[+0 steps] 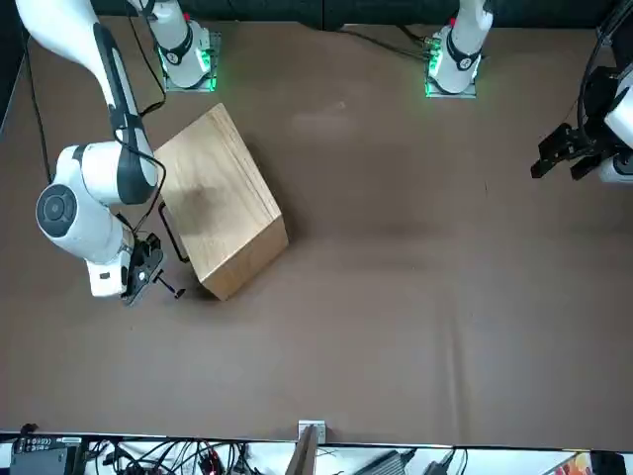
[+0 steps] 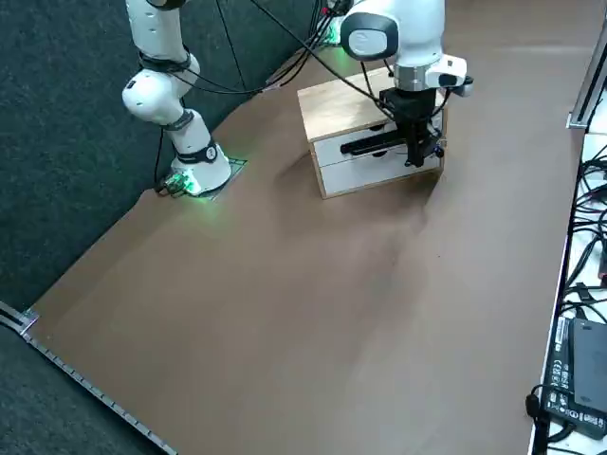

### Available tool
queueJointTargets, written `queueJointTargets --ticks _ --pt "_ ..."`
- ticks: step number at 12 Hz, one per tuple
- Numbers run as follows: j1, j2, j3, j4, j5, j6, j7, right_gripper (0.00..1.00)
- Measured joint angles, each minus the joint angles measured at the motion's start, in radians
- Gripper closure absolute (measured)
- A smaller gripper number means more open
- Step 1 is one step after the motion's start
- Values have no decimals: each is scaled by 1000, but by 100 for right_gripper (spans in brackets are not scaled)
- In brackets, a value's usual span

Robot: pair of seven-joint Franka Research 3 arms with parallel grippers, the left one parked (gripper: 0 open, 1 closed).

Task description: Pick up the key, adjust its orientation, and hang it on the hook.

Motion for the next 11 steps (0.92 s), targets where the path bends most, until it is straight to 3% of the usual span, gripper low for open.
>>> queueJointTargets --ticks 5,11 --pt "12 31 7 64 0 -1 -201 96" --pt "25 37 9 71 0 -4 -282 96"
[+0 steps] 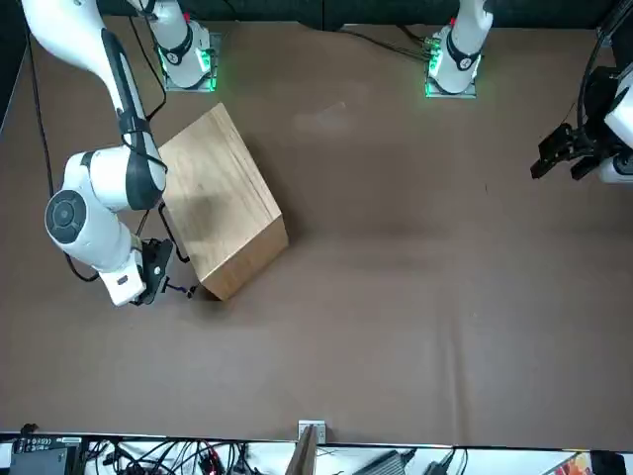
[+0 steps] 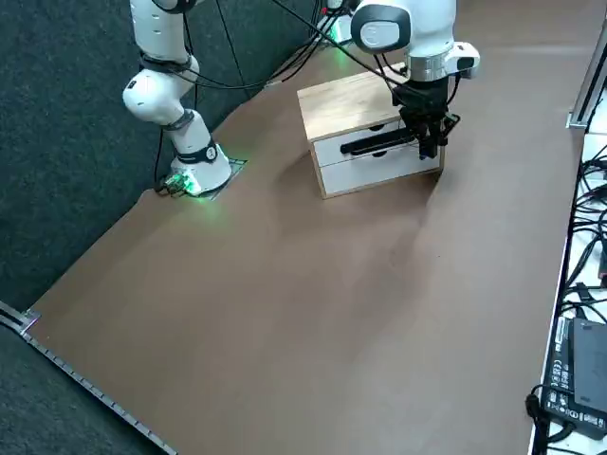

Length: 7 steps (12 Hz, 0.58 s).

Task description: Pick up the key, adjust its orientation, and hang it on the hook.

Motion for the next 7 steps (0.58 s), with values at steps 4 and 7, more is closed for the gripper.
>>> queueJointTargets --ticks 4,7 --pt "16 3 1 0 0 -1 -1 96" --pt "27 6 2 0 0 -6 -1 96"
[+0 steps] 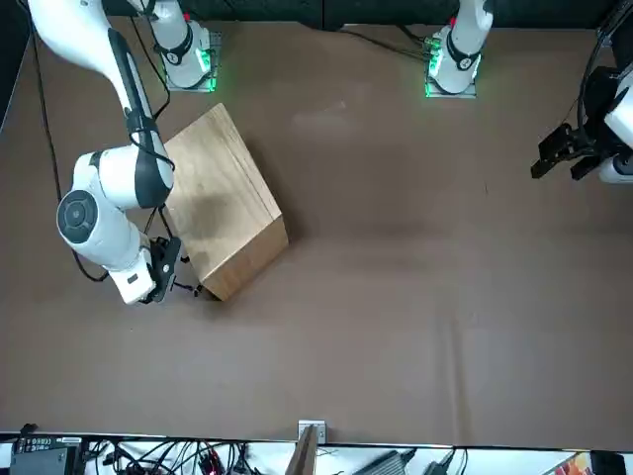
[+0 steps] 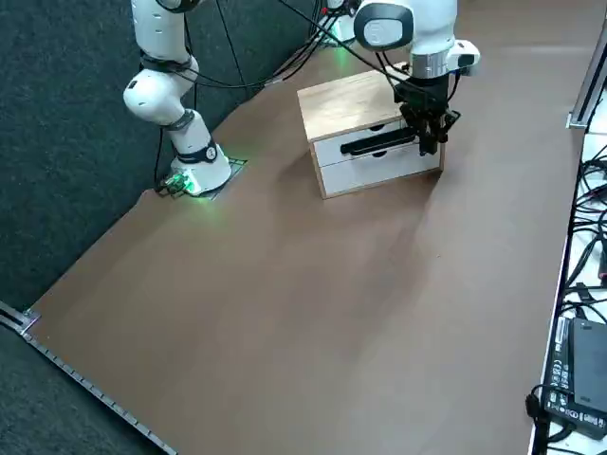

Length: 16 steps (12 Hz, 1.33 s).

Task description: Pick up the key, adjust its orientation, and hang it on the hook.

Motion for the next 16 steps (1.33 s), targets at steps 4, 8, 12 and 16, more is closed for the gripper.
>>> queueJointTargets --ticks 4,8,12,16 --pt "1 9 0 0 0 -3 0 96" --pt "0 10 0 -1 0 -4 -1 96" --pt "0 10 -1 -4 0 -5 -2 96" --pt "0 10 -1 -12 0 -6 -3 96"
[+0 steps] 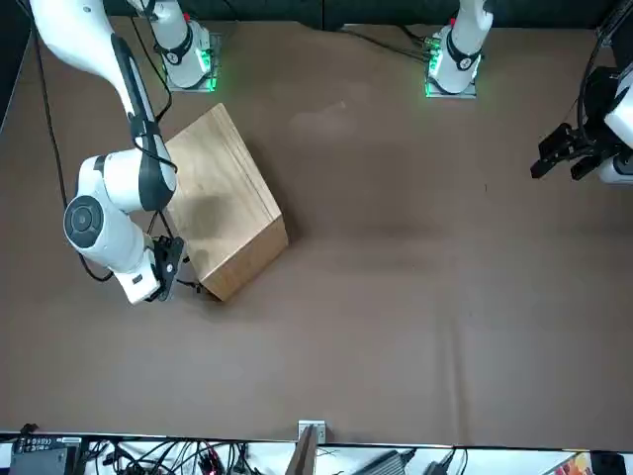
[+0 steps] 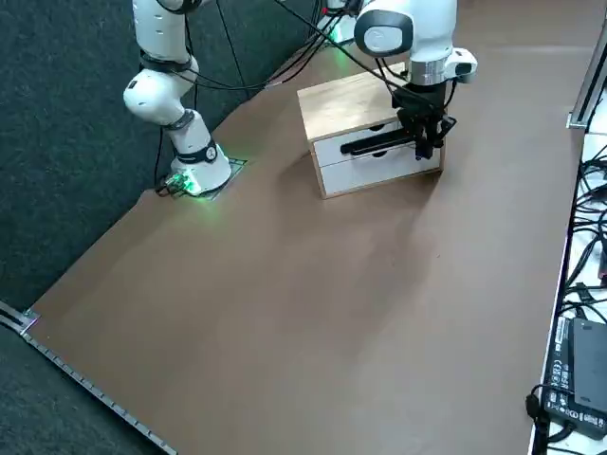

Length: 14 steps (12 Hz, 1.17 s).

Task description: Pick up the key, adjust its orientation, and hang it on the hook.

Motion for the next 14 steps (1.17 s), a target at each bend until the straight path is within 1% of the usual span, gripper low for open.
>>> queueJointTargets --ticks 14 --pt "0 0 0 -20 0 -13 -14 96"
